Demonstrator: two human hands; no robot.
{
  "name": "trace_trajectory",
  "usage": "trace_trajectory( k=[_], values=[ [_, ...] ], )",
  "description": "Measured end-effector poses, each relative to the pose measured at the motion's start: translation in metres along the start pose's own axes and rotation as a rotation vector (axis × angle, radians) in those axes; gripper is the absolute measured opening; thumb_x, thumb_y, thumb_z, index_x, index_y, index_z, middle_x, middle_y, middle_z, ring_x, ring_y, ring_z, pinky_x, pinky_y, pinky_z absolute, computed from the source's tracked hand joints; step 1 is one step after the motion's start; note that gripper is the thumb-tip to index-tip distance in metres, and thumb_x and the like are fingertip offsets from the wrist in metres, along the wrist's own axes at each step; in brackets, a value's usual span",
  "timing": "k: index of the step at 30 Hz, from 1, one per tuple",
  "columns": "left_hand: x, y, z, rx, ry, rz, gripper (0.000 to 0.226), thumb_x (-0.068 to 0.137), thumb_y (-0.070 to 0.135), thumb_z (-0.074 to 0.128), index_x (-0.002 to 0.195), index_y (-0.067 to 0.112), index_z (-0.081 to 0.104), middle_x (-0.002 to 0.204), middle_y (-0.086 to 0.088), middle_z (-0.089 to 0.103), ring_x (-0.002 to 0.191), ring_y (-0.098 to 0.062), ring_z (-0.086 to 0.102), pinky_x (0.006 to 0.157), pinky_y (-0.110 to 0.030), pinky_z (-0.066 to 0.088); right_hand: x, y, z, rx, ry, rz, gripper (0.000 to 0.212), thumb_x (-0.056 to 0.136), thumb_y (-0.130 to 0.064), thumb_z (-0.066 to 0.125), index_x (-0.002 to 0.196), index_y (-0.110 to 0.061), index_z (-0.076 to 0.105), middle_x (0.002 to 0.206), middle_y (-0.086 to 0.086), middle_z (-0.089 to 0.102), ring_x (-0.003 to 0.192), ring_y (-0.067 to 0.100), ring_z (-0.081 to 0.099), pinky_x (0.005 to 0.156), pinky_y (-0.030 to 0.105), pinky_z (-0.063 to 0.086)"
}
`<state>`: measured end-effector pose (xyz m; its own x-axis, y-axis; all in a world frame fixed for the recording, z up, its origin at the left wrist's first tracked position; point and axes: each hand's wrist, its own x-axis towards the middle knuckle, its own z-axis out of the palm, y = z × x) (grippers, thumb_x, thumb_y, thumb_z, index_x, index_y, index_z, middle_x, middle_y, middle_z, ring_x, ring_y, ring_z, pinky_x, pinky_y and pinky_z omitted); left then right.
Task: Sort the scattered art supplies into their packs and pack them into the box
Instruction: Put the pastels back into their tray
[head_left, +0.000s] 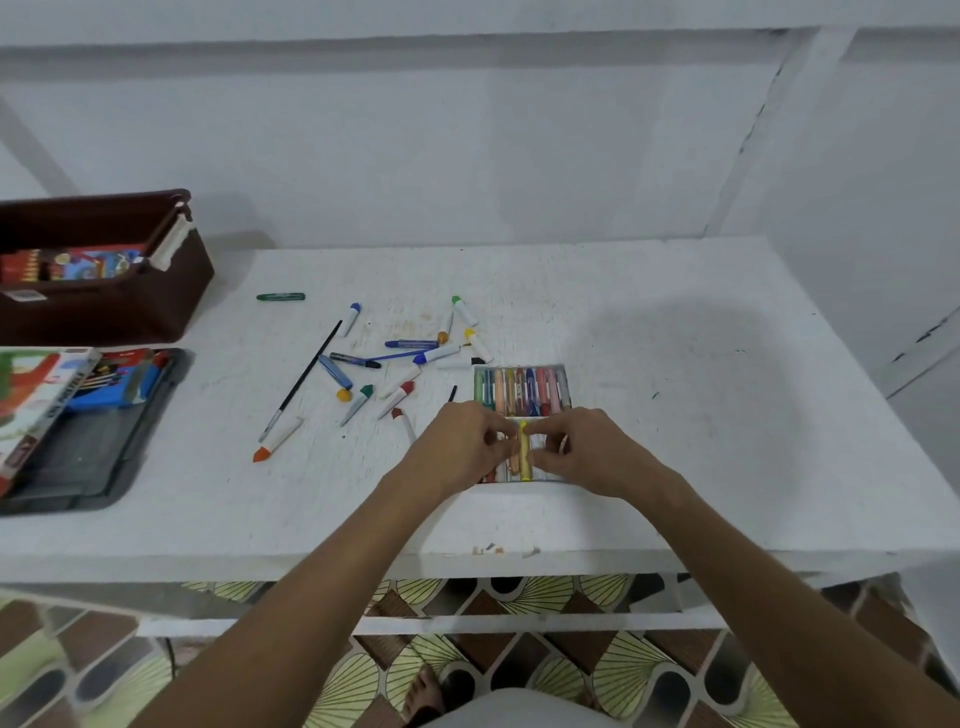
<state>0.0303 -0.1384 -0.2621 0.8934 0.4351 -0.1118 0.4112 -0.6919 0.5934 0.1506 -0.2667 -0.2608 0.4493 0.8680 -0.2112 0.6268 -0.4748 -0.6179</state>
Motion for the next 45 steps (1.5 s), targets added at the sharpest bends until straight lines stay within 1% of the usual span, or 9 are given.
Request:
trace_trajectory(
  k=[4,8,14,20,27,34,36,39,45],
  values=[
    [0.003,-0.001,0.001,0.047,-0.008,-0.001,0.021,0.091,0.027,0.063,0.108,0.023,0.074,0.07,0.003,0.063,0.052,-0.004,0.05,0.054,-0.016,0.037,0.0,0.001,0.001,-0.016,0.008,-0.019,0.036,0.088,-0.023,0.065,0.124,-0.02,0.063,0.079,-0.001,0.066,0.065,0.006,0.058,0.057,0.004,0.039],
    [0.004,0.0,0.004,0.086,-0.023,-0.007,0.019,0.091,0.021,0.06,0.103,0.019,0.076,0.085,-0.003,0.073,0.065,-0.013,0.062,0.065,-0.023,0.05,0.0,-0.001,0.003,-0.057,0.008,-0.03,0.037,0.089,-0.021,0.062,0.126,-0.018,0.061,0.082,0.005,0.068,0.071,0.014,0.062,0.055,0.003,0.037],
    [0.006,0.001,0.009,0.116,-0.03,-0.028,0.017,0.086,0.025,0.061,0.089,0.016,0.076,0.074,-0.001,0.07,0.064,-0.015,0.063,0.064,-0.031,0.056,0.003,-0.005,0.002,-0.139,-0.039,-0.022,0.032,0.089,-0.021,0.062,0.12,-0.013,0.066,0.068,-0.012,0.051,0.061,0.002,0.05,0.053,0.005,0.03],
    [0.006,-0.001,0.009,0.082,-0.022,-0.01,0.018,0.087,0.025,0.063,0.096,0.016,0.076,0.072,0.004,0.065,0.06,-0.011,0.059,0.058,-0.02,0.046,0.001,-0.001,-0.001,-0.088,-0.025,-0.018,0.032,0.086,-0.023,0.066,0.117,-0.016,0.067,0.084,0.005,0.067,0.064,0.004,0.053,0.054,0.002,0.037],
    [0.0,-0.012,-0.005,-0.014,-0.031,0.022,0.026,0.088,0.034,0.064,0.109,0.02,0.072,0.071,0.008,0.058,0.06,-0.003,0.051,0.053,-0.009,0.032,0.013,-0.01,-0.006,-0.035,0.005,-0.007,0.029,0.08,-0.02,0.072,0.109,-0.014,0.07,0.072,-0.005,0.061,0.06,0.003,0.053,0.056,0.008,0.041],
    [0.004,-0.06,-0.065,0.014,0.135,-0.18,0.023,0.088,0.025,0.064,0.11,0.019,0.069,0.092,0.003,0.065,0.079,-0.01,0.057,0.075,-0.021,0.045,0.048,-0.038,-0.009,-0.013,0.074,-0.094,0.019,0.082,-0.022,0.067,0.1,-0.018,0.072,0.08,-0.005,0.068,0.064,0.001,0.056,0.063,0.009,0.042],
    [0.005,-0.079,-0.084,0.051,0.178,-0.249,0.023,0.088,0.017,0.061,0.109,0.018,0.07,0.097,0.0,0.067,0.078,-0.011,0.056,0.074,-0.02,0.044,0.06,-0.046,-0.006,-0.018,0.086,-0.103,0.021,0.083,-0.023,0.067,0.102,-0.019,0.072,0.085,-0.006,0.068,0.069,0.0,0.056,0.07,0.017,0.046],
    [0.009,-0.11,-0.107,0.131,0.217,-0.328,0.03,0.089,0.006,0.053,0.109,0.019,0.071,0.107,-0.004,0.066,0.089,-0.018,0.058,0.074,-0.02,0.04,0.08,-0.055,-0.001,-0.028,0.069,-0.131,0.023,0.084,-0.02,0.067,0.107,-0.015,0.07,0.09,-0.005,0.065,0.069,-0.001,0.054,0.064,0.005,0.038],
    [0.016,-0.151,-0.127,0.233,0.22,-0.375,0.031,0.091,0.004,0.053,0.116,0.017,0.068,0.116,-0.009,0.062,0.103,-0.024,0.058,0.08,-0.02,0.039,0.118,-0.066,0.014,-0.062,0.055,-0.175,0.023,0.085,-0.02,0.066,0.107,-0.015,0.07,0.102,0.0,0.067,0.074,0.001,0.053,0.069,0.01,0.036]
  ],
)
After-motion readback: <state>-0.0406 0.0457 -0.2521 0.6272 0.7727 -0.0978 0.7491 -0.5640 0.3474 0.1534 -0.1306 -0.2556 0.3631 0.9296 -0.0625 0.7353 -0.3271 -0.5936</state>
